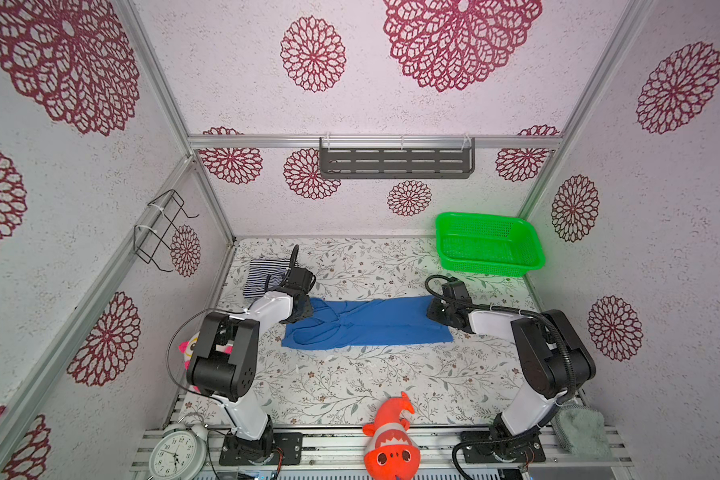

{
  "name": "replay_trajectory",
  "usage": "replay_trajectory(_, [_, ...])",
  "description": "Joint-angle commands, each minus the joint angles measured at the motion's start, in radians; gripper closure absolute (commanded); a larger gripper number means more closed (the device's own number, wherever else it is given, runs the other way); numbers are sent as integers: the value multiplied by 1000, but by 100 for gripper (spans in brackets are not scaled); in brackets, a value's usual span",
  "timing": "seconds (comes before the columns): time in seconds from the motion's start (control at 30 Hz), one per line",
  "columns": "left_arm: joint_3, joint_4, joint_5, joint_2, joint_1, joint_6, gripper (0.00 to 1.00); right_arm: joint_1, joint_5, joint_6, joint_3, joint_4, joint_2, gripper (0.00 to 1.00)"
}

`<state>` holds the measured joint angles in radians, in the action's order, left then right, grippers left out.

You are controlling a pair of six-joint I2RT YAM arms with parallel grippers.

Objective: Fold and stack the tank tops

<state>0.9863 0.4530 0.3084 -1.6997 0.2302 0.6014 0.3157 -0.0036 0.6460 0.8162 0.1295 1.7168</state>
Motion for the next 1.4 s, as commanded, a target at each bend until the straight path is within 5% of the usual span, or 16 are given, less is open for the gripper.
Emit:
replay_trajectory(0.0, [-90,-104,16,8,-16,100,100,-24,69,56,-53,-82,5,71])
replay_trajectory(0.2, [-55,-79,-4,-45,-30,91,76,-30,103,12,-30,-109,-34,69])
replay_trajectory(0.3, [-50,-47,22,22,-34,77,56,-30,140,-66,-26,-118,-105,67])
replay_trajectory(0.37, [-39,-5,35,72,-35,64,47,-29,165,-124,-29,-116,-168,53])
replay_trajectory(0.53, [-16,77,52,159,-37,55,40,-17,267,-190,-69,-72,-293,51])
replay_trajectory(0.77, [71,67,13,118,-37,34,46,42,299,-220,-83,-20,-323,60])
replay_trajectory(1.17, [97,-85,-173,-120,-65,32,76,74,203,-132,-72,79,-165,70])
replay_trajectory(1.37, [66,-7,-211,-129,-95,-31,92,72,150,-118,-42,96,-81,75])
